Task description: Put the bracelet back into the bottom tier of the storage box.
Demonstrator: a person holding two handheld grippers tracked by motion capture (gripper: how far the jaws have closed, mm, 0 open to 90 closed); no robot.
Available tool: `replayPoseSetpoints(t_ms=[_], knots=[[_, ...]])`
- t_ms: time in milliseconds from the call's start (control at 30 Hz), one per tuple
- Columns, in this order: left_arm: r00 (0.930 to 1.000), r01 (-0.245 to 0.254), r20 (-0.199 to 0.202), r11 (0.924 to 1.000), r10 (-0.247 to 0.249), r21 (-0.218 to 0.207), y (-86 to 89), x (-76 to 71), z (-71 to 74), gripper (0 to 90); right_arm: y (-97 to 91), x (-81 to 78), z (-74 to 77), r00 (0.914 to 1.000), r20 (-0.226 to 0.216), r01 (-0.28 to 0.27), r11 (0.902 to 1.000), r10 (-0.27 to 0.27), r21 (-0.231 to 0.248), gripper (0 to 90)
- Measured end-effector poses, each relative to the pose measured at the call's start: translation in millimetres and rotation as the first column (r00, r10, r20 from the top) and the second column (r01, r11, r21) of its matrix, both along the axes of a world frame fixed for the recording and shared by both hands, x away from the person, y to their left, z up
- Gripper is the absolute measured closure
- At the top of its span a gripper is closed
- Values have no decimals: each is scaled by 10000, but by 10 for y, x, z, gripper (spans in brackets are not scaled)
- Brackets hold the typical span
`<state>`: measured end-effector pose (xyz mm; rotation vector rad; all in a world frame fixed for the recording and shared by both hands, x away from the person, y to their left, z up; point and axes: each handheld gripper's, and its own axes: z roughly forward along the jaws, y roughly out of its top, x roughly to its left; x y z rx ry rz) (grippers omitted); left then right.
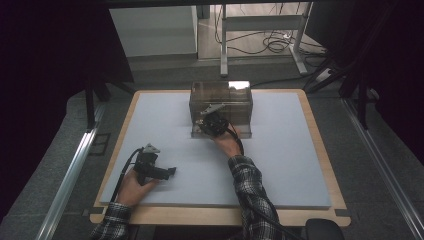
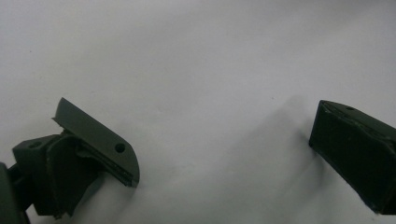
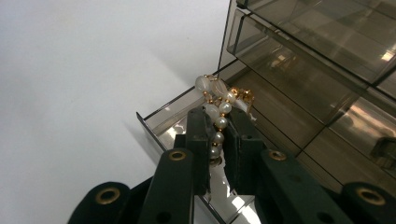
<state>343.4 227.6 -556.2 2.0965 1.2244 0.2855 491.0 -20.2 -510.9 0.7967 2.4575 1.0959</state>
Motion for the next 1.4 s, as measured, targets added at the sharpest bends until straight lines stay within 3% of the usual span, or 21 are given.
replayPoseSetpoints(t_ms=[100, 367, 1400], knots=[[10000, -2, 1, 10000, 2, -1, 0, 0, 0, 0, -6, 14, 1, 9999, -36, 153, 9999, -153, 56, 726], [10000, 1, 5, 10000, -1, -4, 0, 0, -1, 0, -27, 0, 49, 9997, 18, 235, 9997, -235, 50, 683], [10000, 4, 4, 10000, -4, -14, -1, 0, -1, 0, -85, -145, 167, 9999, 94, -55, 9999, 56, -96, 570]])
